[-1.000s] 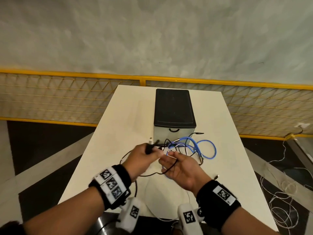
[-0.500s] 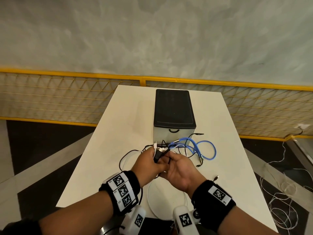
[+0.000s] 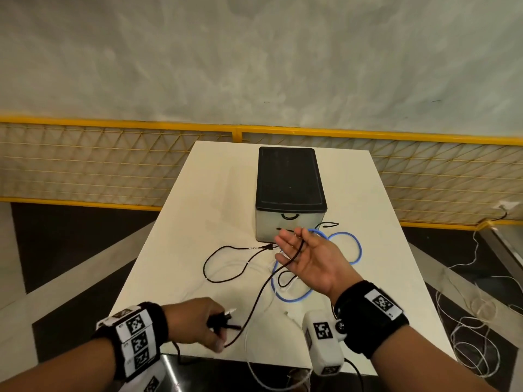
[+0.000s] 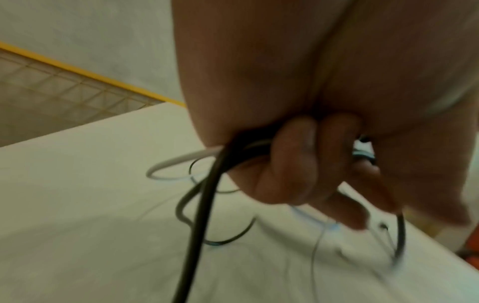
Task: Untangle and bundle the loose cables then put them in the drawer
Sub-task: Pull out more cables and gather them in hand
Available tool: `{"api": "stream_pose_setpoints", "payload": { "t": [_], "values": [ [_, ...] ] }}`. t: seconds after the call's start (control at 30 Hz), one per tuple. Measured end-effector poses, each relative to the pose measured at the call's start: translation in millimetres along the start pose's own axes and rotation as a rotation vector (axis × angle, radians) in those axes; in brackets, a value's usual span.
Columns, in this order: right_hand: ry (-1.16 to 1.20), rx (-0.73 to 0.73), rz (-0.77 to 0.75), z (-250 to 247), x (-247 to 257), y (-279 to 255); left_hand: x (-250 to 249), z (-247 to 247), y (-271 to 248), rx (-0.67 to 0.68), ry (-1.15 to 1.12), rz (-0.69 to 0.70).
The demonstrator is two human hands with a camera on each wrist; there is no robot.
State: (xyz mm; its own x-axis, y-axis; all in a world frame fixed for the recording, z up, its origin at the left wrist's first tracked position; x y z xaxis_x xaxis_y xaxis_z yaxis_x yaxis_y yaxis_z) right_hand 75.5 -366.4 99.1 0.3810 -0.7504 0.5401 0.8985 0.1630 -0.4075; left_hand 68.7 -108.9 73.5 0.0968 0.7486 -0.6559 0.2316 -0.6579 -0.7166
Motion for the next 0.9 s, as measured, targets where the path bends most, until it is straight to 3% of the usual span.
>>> {"api": "stream_pose_setpoints", "payload": {
  "t": [0.17,0.33,0.43,0.63,0.73,0.83,0.9],
  "values": [
    [-0.089,0.065,0.031,5.7,-22.8,-0.1,-65.4,-38.6,13.4,-0.533,-0.542,0.289],
    [-0.014,0.091,0.014,14.9,-42.4,2.4,-113.2,-28.5,41.1,-0.607,-0.599,0.425],
    [-0.041,0.101,0.043,12.6,-40.2,-0.5,-109.3,-23.6,43.4,-0.550,-0.615,0.430],
    [-0.002,0.083,0.013,8.8,-3.8,4.0,-50.4,5.8,31.2,-0.065,-0.249,0.173],
    [-0.054,0.026,0.052,5.0,2.7,5.8,-16.6,10.2,18.3,-0.009,-0.265,0.054],
    [-0.017,0.000,0.007,4.4,5.9,6.1,9.5,12.1,8.4,0.085,-0.027,-0.023],
    [0.007,-0.011,-0.034,3.5,9.5,5.8,15.2,10.3,-0.1,0.072,0.038,-0.047]
  ]
}}
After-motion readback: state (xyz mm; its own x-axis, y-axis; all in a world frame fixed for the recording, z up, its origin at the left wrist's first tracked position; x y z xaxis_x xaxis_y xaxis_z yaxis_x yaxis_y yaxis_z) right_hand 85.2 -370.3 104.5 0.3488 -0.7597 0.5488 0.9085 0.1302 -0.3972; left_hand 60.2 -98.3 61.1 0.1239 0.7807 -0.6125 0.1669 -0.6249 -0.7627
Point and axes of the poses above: each hand's wrist, its own y-axis towards the middle knuckle, its own z-axis out of the palm, x = y × z, the point moved 3 cm from there along y, towards the middle knuckle, and after that the axes turned 13 degrees about x, right-handed, at the moved point
